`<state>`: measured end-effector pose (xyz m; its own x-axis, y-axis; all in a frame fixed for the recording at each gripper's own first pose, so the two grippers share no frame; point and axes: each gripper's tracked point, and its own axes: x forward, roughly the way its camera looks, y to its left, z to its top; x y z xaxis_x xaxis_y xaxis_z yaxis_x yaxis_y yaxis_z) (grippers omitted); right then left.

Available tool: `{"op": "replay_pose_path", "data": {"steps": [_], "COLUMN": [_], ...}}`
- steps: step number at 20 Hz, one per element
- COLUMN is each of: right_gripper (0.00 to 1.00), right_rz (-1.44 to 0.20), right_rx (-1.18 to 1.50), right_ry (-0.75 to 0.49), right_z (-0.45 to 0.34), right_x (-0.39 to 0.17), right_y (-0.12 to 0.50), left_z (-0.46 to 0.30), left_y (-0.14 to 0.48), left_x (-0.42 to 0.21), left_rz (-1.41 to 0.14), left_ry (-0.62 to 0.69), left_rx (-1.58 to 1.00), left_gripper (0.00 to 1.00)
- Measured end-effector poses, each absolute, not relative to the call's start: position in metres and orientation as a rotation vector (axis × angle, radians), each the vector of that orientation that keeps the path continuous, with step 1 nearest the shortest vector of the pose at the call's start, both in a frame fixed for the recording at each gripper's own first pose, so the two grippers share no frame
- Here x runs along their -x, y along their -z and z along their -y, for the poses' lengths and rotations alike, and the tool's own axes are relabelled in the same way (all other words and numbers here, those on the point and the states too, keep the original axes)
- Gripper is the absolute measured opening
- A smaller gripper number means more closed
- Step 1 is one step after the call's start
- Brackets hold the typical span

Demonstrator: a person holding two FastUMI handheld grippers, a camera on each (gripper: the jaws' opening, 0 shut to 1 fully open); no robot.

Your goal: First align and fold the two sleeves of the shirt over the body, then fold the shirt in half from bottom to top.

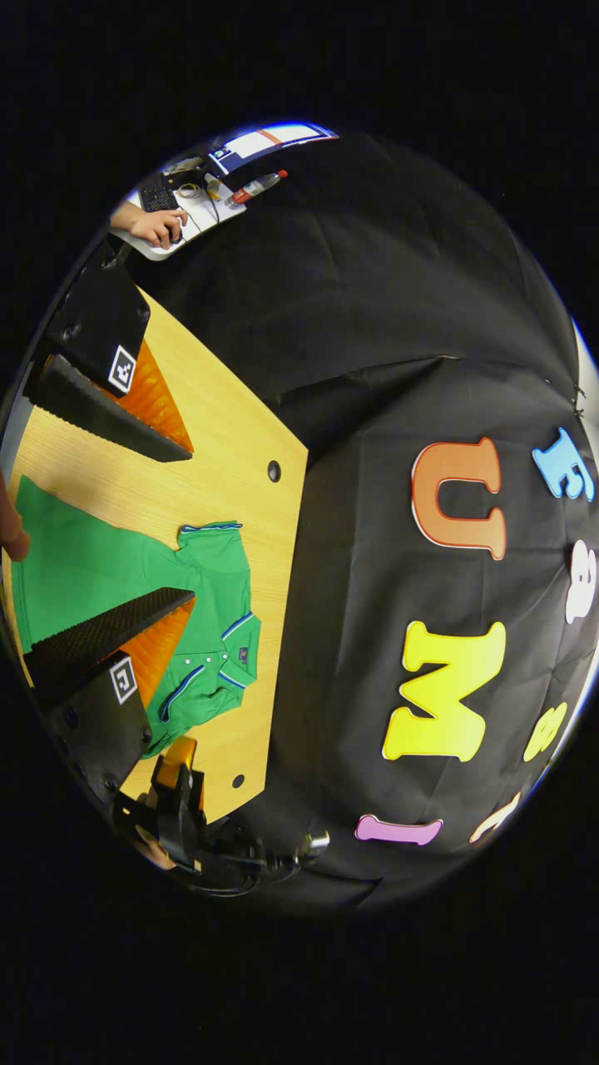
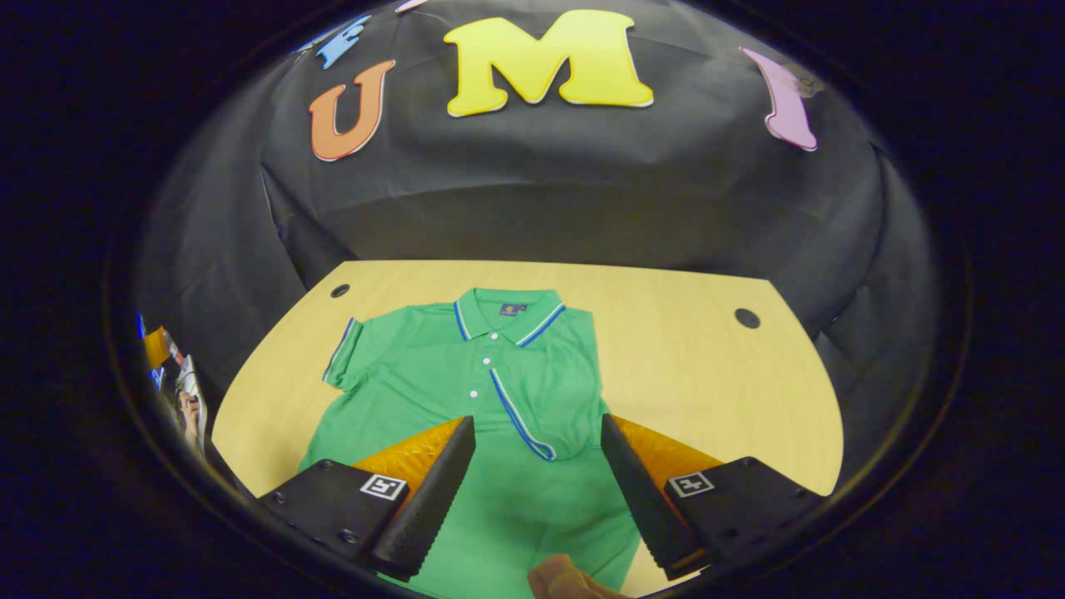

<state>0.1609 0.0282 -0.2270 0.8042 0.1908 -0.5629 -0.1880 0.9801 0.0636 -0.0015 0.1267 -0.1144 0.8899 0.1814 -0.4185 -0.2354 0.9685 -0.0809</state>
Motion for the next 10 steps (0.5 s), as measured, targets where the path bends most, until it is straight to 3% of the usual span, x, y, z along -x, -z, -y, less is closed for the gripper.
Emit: {"op": "replay_pose_path", "data": {"steps": [10], "right_gripper": [0.94], "right_rz": [-0.446], "right_rx": [0.049], "right_ry": [-0.1], "right_z": [0.006], "right_x": [-0.052], "right_y": [0.146], "left_z": [-0.149], "left_y": [0.194], "left_x": [-0.104], "left_rz": [-0.551], "left_ry": [-0.154], "left_rx": [0.118], "left_gripper": [0.99]}}
